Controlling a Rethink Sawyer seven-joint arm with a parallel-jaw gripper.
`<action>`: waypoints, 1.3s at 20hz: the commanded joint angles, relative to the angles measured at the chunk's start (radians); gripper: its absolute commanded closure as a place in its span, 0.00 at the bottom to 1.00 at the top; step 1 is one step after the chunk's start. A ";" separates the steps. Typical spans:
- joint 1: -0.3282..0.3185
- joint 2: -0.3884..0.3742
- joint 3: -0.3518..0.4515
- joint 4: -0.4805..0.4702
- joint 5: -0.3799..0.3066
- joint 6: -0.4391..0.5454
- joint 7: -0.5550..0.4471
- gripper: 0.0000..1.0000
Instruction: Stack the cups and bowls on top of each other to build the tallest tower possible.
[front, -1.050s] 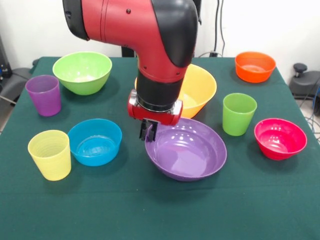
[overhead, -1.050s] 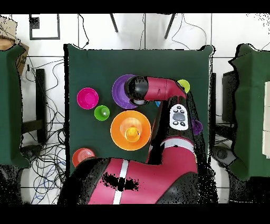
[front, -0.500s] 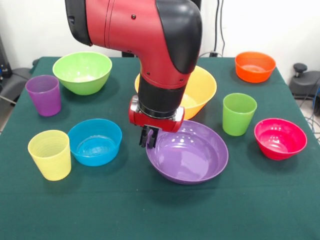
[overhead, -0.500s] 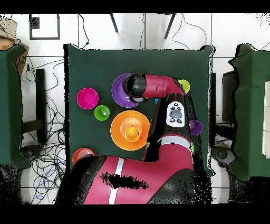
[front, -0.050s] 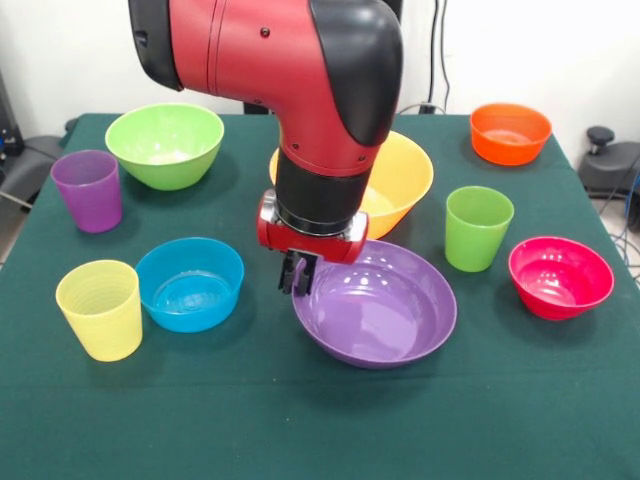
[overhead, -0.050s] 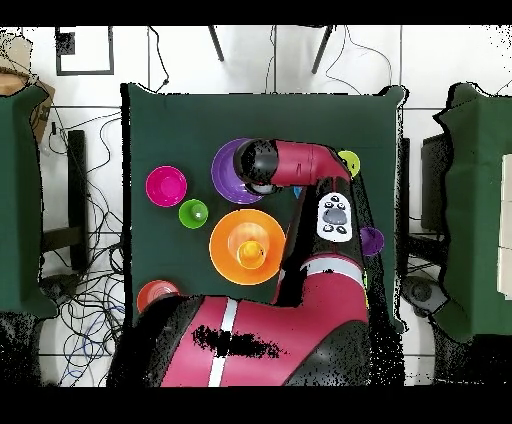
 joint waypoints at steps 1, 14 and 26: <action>-0.020 0.055 0.136 0.107 -0.058 -0.033 -0.090 1.00; -0.020 0.046 0.135 0.142 -0.088 -0.099 -0.078 1.00; -0.018 0.053 0.136 0.128 -0.086 -0.069 -0.093 0.00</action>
